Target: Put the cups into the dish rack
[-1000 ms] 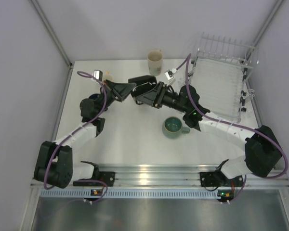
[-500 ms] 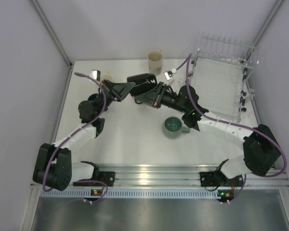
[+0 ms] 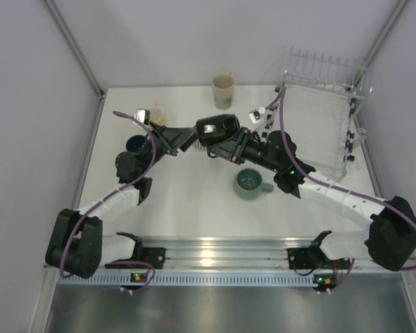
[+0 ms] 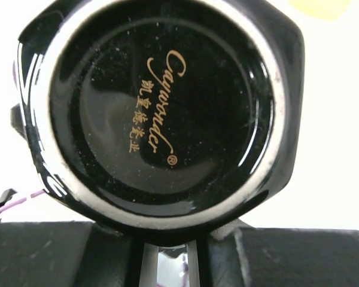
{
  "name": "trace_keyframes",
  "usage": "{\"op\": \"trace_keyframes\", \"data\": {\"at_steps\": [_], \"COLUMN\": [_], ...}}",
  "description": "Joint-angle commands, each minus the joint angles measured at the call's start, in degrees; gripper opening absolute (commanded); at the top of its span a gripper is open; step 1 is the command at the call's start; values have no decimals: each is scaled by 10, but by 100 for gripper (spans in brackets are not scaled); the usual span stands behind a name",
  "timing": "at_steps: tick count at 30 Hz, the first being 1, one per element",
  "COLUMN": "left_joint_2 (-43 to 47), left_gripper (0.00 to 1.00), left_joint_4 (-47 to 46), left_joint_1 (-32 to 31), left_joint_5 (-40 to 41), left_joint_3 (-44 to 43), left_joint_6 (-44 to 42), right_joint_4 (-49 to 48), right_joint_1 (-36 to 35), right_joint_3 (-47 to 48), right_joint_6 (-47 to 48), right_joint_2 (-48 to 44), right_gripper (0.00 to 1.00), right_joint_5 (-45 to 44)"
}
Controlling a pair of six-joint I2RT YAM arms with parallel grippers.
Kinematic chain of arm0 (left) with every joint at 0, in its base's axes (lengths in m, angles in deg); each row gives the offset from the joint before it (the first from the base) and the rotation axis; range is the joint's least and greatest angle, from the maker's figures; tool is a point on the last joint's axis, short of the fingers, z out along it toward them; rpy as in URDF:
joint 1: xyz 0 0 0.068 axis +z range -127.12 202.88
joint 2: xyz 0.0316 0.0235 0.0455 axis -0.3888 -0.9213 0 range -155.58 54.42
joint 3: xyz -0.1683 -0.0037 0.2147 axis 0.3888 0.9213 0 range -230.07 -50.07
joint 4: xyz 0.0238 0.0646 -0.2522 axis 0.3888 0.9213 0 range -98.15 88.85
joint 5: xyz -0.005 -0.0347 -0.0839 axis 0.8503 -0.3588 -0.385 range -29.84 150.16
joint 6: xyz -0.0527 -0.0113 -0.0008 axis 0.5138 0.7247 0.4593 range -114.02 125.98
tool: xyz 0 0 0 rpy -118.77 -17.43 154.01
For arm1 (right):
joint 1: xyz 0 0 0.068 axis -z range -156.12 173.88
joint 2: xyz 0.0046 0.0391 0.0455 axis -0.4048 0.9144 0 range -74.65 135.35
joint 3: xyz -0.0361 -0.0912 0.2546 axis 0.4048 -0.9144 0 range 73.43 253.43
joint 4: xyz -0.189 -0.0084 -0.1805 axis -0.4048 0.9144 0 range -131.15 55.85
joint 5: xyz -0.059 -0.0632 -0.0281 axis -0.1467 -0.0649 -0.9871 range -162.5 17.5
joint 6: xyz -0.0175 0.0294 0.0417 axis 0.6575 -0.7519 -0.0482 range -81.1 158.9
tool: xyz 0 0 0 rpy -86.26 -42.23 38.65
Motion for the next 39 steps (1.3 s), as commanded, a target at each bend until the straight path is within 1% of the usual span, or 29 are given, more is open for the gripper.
{"op": "trace_keyframes", "data": {"at_steps": [1,2,3,4,5,6,7,8,9,10,11,12,13,14,15,16,17,18,19,20,22,24,27,32,37,39], "left_joint_2": [2,1,1,7,16,26,36,58,67,76,92,97,103,110,115,118,122,132,136,141,151,156,169,210,230,230], "left_gripper": [91,96,98,98,98,98,98,98,98,98,98,98,98,98,98,98,98,98,98,98,98,98,98,98,98,98], "left_joint_4": [-84,-70,-50,23,70,131,237,298,345,442,483,519,564,633,665,686,712,714,736,742,755,780,810,815,815,823], "left_joint_1": [-2,-1,-1,-2,-2,-1,-3,-3,-5,-6,-8,-9,-9,-12,-13,-14,-15,-15,-15,-15,-15,-15,-14,-14,-14,-14], "left_joint_5": [-8,-17,-24,-30,-38,-39,-38,-35,-20,-12,-2,17,28,42,61,67,70,73,78,77,64,62,64,79,88,93], "left_joint_3": [9,4,-2,-8,-24,-34,-46,-67,-78,-89,-111,-122,-133,-154,-161,-165,-170,-168,-167,-163,-158,-157,-158,-141,-138,-142], "left_joint_6": [-1,-9,-18,-32,-50,-103,-135,-166,-223,-249,-299,-322,-343,-379,-393,-403,-416,-419,-421,-428,-438,-453,-471,-466,-463,-469], "right_joint_4": [4,38,60,84,121,187,224,255,312,338,362,387,410,416,416,411,405,400,391,370,357,353,339,316,267,262], "right_joint_1": [19,27,33,47,56,65,87,99,111,136,149,158,171,173,175,180,182,184,186,186,189,197,209,241,278,287], "right_joint_3": [6,2,1,5,9,16,30,38,47,65,74,83,92,93,92,91,91,93,96,98,111,127,157,169,180,197], "right_joint_6": [62,69,87,98,112,141,158,175,213,231,250,287,303,331,340,348,355,366,373,381,398,405,420,428,445,450], "right_joint_2": [-82,-93,-116,-127,-138,-156,-163,-169,-179,-180,-181,-176,-172,-168,-155,-147,-138,-116,-104,-90,-44,6,55,106,157,179], "right_gripper": [0,0,0,0,0,0,0,0,0,0,0,0,0,0,0,0,0,0,0,0,0,0,0,0,0,0], "right_joint_5": [-58,-66,-73,-91,-105,-118,-143,-156,-169,-204,-227,-253,-311,-341,-364,-396,-406,-414,-431,-442,-476,-488,-511,-505,-441,-427]}}
